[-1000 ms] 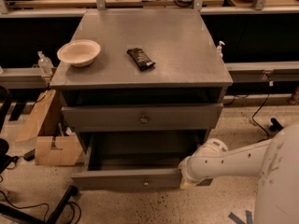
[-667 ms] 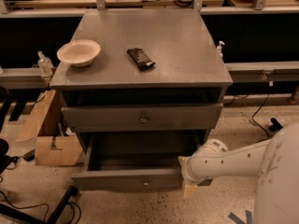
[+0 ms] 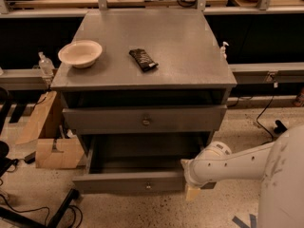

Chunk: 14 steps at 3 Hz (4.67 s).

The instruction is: Open middle drawer

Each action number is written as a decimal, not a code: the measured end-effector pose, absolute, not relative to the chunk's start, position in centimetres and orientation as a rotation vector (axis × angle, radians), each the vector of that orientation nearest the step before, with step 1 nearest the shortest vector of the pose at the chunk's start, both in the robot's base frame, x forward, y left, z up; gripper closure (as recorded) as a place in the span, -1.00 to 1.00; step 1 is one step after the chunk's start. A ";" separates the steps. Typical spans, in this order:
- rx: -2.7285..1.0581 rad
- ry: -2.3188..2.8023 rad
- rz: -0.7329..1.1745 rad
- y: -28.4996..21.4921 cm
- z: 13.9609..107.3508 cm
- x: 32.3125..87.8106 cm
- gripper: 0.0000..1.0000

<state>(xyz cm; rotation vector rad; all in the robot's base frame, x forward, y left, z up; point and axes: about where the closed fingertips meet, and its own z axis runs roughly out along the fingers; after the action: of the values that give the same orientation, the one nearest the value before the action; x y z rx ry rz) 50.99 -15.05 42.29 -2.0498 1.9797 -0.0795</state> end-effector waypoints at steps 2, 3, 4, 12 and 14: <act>-2.061 2.113 0.004 -14.8 41.0 45.8 0.44; -2.061 2.134 0.029 -14.5 41.0 44.8 0.90; -2.061 2.134 0.029 -14.5 41.1 44.8 1.00; -2.062 2.135 0.031 -14.5 41.2 44.7 -1.00; -2.063 2.136 0.033 -14.4 41.1 44.7 -0.51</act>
Offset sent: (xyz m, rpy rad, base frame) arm -0.0806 0.0090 -0.0153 -0.0468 0.1643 -0.1032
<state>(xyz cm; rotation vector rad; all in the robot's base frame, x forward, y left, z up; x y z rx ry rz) 44.66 -14.44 41.09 -2.0633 2.1355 0.0331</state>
